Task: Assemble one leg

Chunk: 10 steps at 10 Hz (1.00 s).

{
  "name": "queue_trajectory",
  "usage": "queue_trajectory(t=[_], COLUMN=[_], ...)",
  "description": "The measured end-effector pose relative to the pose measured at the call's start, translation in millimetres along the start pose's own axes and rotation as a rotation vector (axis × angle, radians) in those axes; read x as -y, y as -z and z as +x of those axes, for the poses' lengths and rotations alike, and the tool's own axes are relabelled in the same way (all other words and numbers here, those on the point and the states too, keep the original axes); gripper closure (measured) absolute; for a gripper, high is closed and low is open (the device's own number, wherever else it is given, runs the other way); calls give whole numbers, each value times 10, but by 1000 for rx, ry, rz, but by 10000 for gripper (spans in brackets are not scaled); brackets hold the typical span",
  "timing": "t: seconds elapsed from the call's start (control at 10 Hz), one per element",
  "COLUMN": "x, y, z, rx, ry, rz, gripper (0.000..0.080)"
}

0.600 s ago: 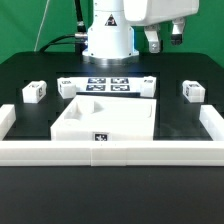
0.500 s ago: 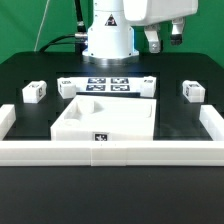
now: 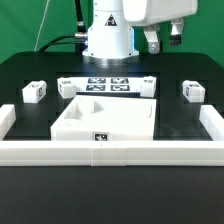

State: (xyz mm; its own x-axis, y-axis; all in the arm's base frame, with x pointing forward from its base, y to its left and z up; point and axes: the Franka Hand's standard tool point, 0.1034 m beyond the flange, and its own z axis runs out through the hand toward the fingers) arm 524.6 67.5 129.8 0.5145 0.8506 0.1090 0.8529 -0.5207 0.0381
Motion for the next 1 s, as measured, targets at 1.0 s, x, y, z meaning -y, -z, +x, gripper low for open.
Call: queue_trajectory(t=[1.0], x=[-118], y=[-233], z=[-328], rx=[52], ry=[239], rz=[-30], gripper=[150])
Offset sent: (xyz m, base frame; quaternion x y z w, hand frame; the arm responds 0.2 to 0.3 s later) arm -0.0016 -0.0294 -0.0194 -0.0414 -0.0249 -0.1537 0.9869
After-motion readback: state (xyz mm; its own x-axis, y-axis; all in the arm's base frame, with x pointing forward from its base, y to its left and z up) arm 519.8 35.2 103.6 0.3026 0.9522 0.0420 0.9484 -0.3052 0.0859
